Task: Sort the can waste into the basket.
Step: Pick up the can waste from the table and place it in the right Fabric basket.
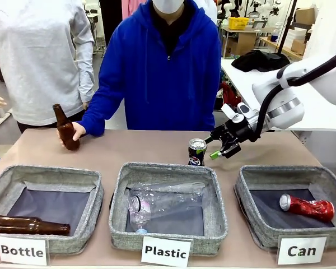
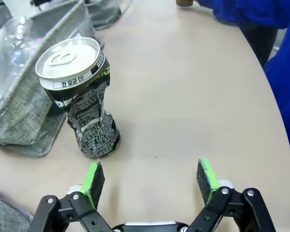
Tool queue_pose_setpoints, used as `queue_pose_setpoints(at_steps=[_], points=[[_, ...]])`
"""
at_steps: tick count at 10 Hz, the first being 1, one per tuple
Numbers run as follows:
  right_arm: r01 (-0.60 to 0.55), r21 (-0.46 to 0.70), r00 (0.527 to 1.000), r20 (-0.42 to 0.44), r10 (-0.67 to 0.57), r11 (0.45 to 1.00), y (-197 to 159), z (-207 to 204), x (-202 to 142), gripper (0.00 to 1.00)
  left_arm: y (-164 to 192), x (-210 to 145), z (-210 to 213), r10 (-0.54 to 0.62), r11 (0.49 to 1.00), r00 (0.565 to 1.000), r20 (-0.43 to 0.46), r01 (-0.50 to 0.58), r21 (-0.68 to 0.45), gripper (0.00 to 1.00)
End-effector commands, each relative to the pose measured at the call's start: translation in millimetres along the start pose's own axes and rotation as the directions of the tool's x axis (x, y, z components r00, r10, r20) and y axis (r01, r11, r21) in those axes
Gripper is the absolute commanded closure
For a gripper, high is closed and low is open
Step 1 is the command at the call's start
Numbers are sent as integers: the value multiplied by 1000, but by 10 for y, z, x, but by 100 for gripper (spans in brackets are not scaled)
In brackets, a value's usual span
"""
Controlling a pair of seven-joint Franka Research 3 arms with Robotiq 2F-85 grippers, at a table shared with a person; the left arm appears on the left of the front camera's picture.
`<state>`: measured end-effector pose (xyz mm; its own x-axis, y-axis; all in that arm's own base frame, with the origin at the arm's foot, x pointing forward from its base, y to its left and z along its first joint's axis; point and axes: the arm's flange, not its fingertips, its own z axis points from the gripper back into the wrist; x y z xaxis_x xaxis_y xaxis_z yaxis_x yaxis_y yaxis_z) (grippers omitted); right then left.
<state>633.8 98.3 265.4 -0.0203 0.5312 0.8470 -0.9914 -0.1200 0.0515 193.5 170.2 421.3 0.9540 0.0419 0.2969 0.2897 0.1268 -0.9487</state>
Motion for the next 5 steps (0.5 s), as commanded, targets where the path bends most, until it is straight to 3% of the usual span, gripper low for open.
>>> queue_pose_setpoints(at_steps=[1,3,5], points=[[-43,58,999,29,42,997,-146,-87,26,0,-730,-514,112,-36,999,999,-33,36,22,0],[-50,128,998,49,44,990,-175,-227,45,0,-1064,-874,348,-142,989,989,-35,140,-48,0],[-67,181,994,92,51,981,-158,-309,93,0,-1158,-1078,445,-213,970,977,-23,208,-129,0]])
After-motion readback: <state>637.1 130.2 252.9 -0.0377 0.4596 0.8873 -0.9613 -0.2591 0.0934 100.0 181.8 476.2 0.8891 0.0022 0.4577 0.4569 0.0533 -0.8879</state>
